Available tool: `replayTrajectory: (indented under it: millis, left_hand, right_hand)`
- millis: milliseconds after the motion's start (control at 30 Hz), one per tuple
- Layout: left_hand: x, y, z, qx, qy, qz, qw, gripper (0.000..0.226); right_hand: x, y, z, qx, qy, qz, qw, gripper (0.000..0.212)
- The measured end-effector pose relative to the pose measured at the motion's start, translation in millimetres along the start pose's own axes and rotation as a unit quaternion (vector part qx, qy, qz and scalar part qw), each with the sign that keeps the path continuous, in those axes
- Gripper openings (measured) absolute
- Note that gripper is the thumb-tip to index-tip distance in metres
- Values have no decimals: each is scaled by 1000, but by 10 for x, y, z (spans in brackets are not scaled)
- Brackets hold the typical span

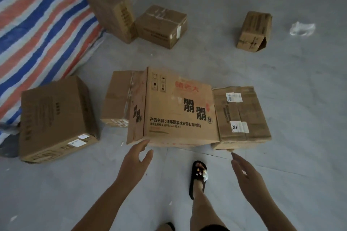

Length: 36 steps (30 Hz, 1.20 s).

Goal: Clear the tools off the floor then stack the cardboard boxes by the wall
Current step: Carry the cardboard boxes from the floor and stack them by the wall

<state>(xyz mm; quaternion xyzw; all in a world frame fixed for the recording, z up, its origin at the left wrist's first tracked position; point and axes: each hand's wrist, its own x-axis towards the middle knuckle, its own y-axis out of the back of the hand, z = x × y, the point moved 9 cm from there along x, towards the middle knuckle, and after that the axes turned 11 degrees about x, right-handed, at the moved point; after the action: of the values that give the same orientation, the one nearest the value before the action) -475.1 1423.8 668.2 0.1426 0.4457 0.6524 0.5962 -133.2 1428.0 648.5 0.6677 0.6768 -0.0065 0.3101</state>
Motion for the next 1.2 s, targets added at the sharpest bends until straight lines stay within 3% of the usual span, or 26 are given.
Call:
replayTrajectory:
  millis: [133,300,467,600,700,800,933,1067,1200]
  left_hand:
    - [1011,-230,133,41,46,31,998,43]
    - [2041,-707,-146,179,173,63,967,77]
    - [2677,-1148,-523,268,148,73,949,85]
    - [2763,-1265,-767,338,113,126,926,80]
    - [2740,-1228,-888,343,111,163,918,78]
    - [2735,-1146,-975,334,118,180,918,81]
    - [2849,-861,-1147,244,217,178,928,82]
    - [3019,-531,-1280,179,295,185,920,60]
    - [3101,-311,-1292,151,324,166,919,60]
  right_hand:
    - [1011,-64,146,-23,-60,-22,998,39]
    - [2211,-431,694,-53,-152,-47,986,40]
    - [3207,-947,1266,-35,-181,-67,981,31]
    - [3705,-1117,1583,-50,-187,-8,981,42]
    - [3875,-1211,1806,-27,-203,14,979,42]
    - [3972,-1405,2123,40,-249,-14,968,48]
    - [3933,-1614,2399,178,-335,13,925,40]
    - [3749,-1710,2469,220,-358,48,906,66]
    - [3604,-1696,2174,239,-348,70,904,77]
